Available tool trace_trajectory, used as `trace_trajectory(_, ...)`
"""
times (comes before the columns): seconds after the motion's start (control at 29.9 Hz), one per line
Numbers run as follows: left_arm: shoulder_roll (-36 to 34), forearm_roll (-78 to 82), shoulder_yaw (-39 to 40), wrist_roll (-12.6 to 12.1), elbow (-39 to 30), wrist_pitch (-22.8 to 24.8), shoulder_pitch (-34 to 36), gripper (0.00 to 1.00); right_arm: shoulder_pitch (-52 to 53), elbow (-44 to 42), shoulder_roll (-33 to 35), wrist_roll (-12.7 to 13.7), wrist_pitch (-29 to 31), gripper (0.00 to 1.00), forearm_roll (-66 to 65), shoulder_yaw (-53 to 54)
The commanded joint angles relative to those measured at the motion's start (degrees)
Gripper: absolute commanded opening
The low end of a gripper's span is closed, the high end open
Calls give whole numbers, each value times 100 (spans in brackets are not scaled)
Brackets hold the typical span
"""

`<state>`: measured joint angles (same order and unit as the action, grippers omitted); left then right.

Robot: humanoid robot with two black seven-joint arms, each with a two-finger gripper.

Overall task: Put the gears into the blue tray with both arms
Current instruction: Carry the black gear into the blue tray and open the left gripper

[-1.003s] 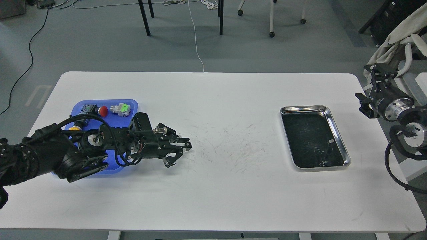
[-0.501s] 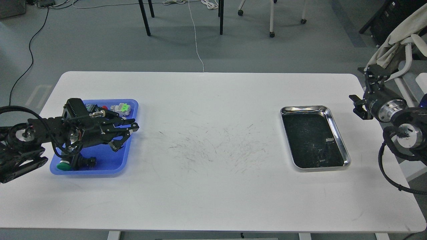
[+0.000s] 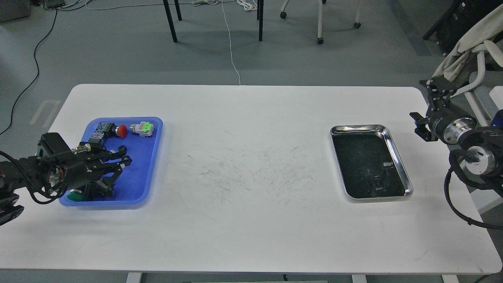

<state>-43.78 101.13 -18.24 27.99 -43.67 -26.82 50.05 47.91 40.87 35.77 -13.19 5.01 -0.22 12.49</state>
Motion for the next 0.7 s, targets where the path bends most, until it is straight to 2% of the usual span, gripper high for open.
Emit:
trace_trajectory(0.0,53,-84,84,1,174,1,-126,10,0,9,0,9,0,96,-4,-1)
trace_trajectory(0.47,133,-181,58,1,209,1,-206,11,8,9,9,9,0,96,-74,-1)
trace_trajectory(0.67,133,-199,67,1,209,10,-206,16,8,9,0,9,0,96,-74,-1)
